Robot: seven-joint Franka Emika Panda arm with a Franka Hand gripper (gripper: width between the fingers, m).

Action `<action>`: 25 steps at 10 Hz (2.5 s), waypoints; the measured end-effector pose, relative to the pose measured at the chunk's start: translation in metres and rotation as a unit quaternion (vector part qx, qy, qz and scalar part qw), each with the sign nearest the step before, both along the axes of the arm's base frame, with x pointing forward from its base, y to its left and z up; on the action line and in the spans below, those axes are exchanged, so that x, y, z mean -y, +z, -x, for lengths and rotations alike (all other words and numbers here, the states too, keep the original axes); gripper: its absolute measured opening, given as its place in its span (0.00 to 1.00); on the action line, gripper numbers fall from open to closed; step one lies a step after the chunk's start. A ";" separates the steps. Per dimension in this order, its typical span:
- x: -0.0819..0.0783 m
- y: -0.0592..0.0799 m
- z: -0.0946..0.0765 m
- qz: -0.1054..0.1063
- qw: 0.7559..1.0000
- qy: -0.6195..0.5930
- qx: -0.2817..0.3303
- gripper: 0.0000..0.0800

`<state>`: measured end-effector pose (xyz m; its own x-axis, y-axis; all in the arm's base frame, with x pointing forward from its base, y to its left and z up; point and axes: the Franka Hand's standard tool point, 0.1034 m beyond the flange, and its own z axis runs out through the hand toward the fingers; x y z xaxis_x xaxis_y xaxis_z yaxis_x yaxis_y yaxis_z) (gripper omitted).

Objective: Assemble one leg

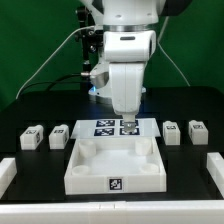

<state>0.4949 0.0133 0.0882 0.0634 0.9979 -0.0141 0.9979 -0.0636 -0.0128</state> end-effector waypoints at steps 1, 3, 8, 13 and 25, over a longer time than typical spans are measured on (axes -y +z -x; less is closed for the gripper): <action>-0.001 0.000 0.000 0.000 1.000 -0.007 0.000 0.81; 0.000 -0.001 0.001 0.000 1.000 -0.008 -0.001 0.81; 0.009 -0.053 0.072 -0.008 0.999 0.025 0.025 0.81; 0.020 -0.082 0.071 -0.015 1.000 0.008 0.016 0.81; 0.020 -0.082 0.071 -0.015 1.000 0.005 0.016 0.07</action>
Offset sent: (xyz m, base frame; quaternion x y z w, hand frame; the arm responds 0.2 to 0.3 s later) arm 0.0000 0.0000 0.0000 0.0000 0.0000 0.0000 1.0000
